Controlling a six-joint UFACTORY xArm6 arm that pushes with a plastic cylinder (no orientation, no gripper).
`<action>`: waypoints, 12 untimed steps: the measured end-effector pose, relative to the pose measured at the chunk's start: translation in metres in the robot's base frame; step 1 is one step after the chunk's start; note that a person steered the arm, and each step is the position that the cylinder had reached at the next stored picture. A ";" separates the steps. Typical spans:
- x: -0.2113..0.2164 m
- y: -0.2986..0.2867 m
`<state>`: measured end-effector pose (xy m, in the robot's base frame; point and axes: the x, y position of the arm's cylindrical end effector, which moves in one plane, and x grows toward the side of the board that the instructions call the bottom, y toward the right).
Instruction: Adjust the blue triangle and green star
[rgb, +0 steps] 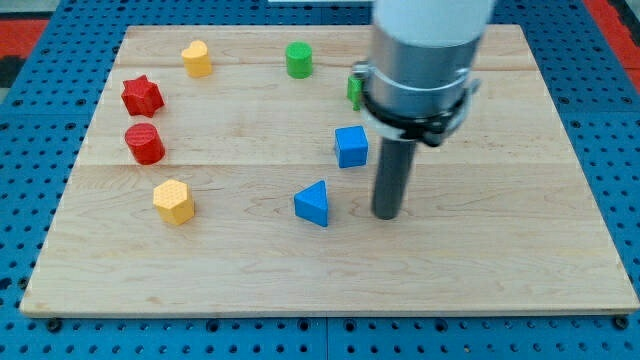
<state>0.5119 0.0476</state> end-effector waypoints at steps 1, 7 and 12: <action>0.000 -0.052; 0.092 -0.032; -0.003 0.124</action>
<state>0.5088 0.1719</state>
